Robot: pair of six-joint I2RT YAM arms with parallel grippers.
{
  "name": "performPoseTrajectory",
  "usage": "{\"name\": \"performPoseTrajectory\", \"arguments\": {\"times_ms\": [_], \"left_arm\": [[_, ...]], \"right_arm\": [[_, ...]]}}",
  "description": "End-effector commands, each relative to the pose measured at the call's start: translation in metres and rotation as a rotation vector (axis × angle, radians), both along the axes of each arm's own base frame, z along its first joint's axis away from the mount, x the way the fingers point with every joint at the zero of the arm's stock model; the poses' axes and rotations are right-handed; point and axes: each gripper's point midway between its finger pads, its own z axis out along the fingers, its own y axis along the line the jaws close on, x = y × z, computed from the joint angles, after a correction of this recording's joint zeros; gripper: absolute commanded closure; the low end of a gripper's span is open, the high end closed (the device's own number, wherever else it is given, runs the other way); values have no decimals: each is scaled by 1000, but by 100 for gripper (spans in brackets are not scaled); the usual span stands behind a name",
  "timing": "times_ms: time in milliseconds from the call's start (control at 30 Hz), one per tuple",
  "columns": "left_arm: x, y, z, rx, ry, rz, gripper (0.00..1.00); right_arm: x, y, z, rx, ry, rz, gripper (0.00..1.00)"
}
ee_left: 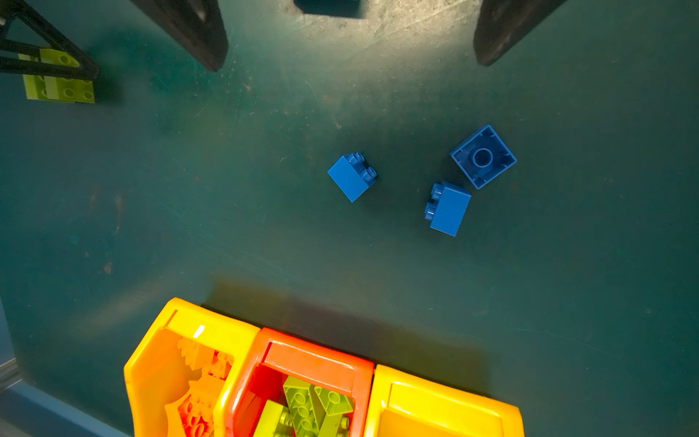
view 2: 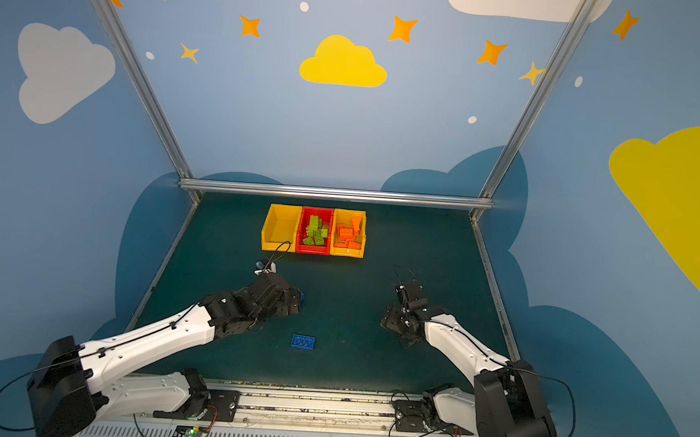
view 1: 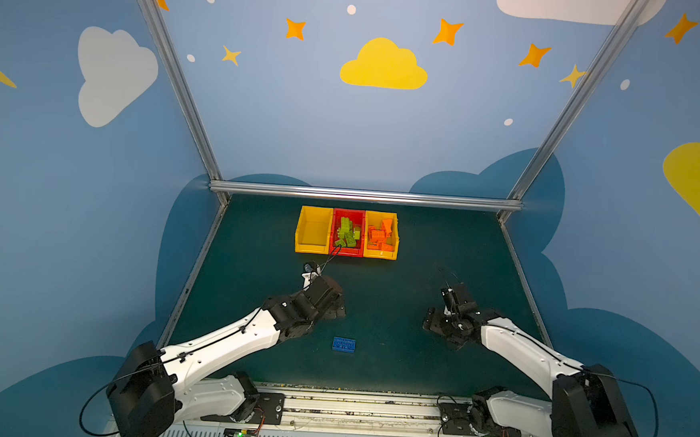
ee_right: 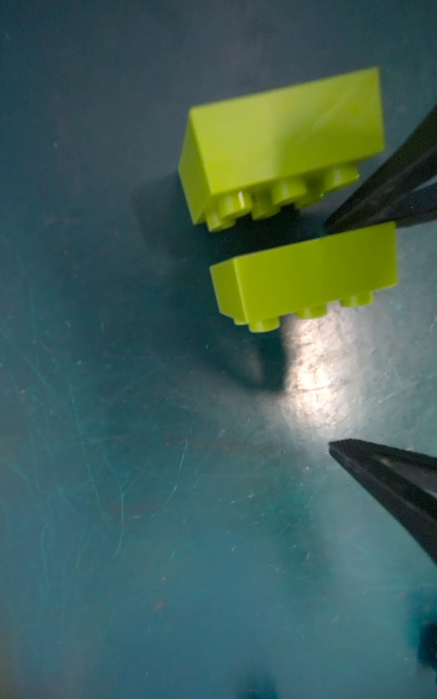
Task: Sort the legos into containers by color
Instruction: 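Lower the right gripper onto a large lime-green brick and grasp it, then carry the lime-green brick into the red bin with the right gripper, release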
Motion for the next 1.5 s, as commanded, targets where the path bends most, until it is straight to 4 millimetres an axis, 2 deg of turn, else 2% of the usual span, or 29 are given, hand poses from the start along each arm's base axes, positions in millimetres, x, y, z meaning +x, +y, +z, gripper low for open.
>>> {"name": "performPoseTrajectory", "arguments": {"times_ms": [0, 133, 200, 333, 400, 500, 567, 733, 800, 900, 967, 1133, 1267, 1467], "left_arm": [[-4, 12, -3, 42, 2, 13, 0], [-8, 16, -3, 50, 2, 11, 0], [-9, 18, -3, 53, 0, 10, 0], [-11, 20, -5, 56, -1, 5, 0], [-13, 21, -5, 59, 1, 3, 0], [-15, 22, -5, 58, 2, 1, 0], [-16, 24, -5, 52, 3, 2, 0], [-24, 31, -6, 34, -3, 7, 0], [-28, 35, -6, 29, -5, 13, 0], [-33, 42, -6, 15, -15, 26, 0], [-35, 45, -4, 0, -36, 32, 0], [-39, 60, -2, -23, -92, 72, 0], [-44, 72, 3, -48, -130, 105, 0], [-51, 87, 4, -49, -147, 126, 0]], "right_arm": [[7, 1, 5, -18, 0, 33, 20], [13, 0, 5, -55, 14, 50, 22], [20, 1, 6, -70, 12, 65, 30], [28, -1, 0, -125, 51, 86, 38], [31, 0, -5, -143, 80, 97, 47], [33, 1, -14, -163, 125, 108, 76], [33, 5, -17, -160, 150, 116, 89], [40, 27, -6, -137, 145, 155, 92], [45, 45, 8, -111, 117, 183, 92], [57, 84, 36, -30, 63, 244, 90], [69, 117, 57, 35, 23, 302, 89], [107, 192, 91, 144, -46, 418, 89], [145, 239, 96, 200, -76, 470, 89], [199, 285, 98, 217, -131, 537, 89]]}}
